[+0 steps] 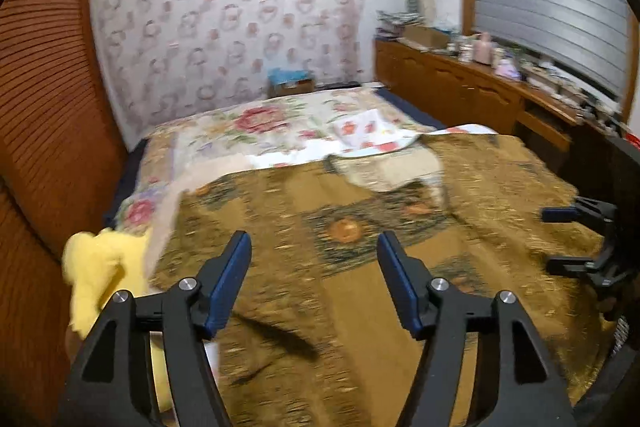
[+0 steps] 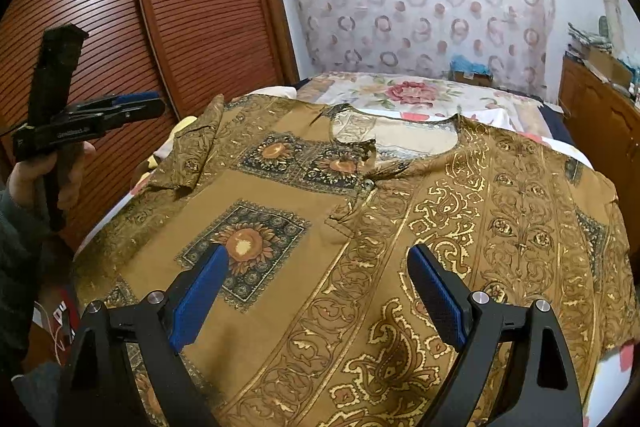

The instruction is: Fold small clothes

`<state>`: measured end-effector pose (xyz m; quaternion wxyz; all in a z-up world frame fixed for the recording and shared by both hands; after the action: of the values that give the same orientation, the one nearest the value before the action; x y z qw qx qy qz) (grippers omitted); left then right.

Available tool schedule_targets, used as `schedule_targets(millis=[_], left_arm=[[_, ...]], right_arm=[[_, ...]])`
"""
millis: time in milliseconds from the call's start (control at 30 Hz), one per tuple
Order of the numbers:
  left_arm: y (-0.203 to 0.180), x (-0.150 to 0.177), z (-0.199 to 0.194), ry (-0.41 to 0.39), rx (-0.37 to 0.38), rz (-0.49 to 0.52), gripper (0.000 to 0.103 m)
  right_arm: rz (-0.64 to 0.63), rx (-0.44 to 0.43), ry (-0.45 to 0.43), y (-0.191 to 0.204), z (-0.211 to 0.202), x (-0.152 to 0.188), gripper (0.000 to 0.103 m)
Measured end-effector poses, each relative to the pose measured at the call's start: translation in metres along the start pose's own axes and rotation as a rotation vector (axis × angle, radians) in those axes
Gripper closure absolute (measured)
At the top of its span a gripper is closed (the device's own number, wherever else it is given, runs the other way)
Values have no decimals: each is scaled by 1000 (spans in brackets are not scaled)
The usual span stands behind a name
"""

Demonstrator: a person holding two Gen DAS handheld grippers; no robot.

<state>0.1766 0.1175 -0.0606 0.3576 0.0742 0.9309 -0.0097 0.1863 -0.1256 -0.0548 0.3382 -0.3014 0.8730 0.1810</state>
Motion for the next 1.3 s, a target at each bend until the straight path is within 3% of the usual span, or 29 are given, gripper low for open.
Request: schedule_targets(millis=[267, 600, 733, 767, 833, 900, 967, 1133, 1300], left_arm=[[81, 37, 39, 113, -90, -183, 35], [120, 46, 92, 159, -37, -311, 35], [125, 43, 101, 177, -33, -319, 53], [124, 42, 100, 169, -29, -311, 63], [120, 39, 98, 160, -38, -287, 74], [117, 37, 98, 163, -39, -271, 80], [117, 35, 98, 162, -32, -256, 99], [108, 17, 87, 107, -21, -234, 100], [73, -22, 69, 47, 31, -162, 100]], right_arm=[[-24, -26, 16, -3, 5, -2, 11], [-41, -78, 4, 4, 12, -11, 11], [-45, -75, 6, 5, 11, -6, 11], [-42, -75, 5, 6, 11, -6, 11], [-38, -73, 5, 3, 11, -6, 11], [-37, -70, 6, 2, 12, -7, 11], [-38, -70, 7, 2, 12, -9, 11], [-47, -63, 7, 2, 17, -15, 11], [-44, -59, 8, -1, 20, -20, 11]])
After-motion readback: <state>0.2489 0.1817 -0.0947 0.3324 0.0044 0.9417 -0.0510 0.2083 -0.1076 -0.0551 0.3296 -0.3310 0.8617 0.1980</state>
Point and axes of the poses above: each gripper's, at about its wrist camera, not at the fingertips, and z roughly the way its jaws point, y to its left, x to its underside, the point moved 8 cm from there along z, roughly the way its jaws point, and after that the axes turned 11 degrees about y, right-handed, at the moved point
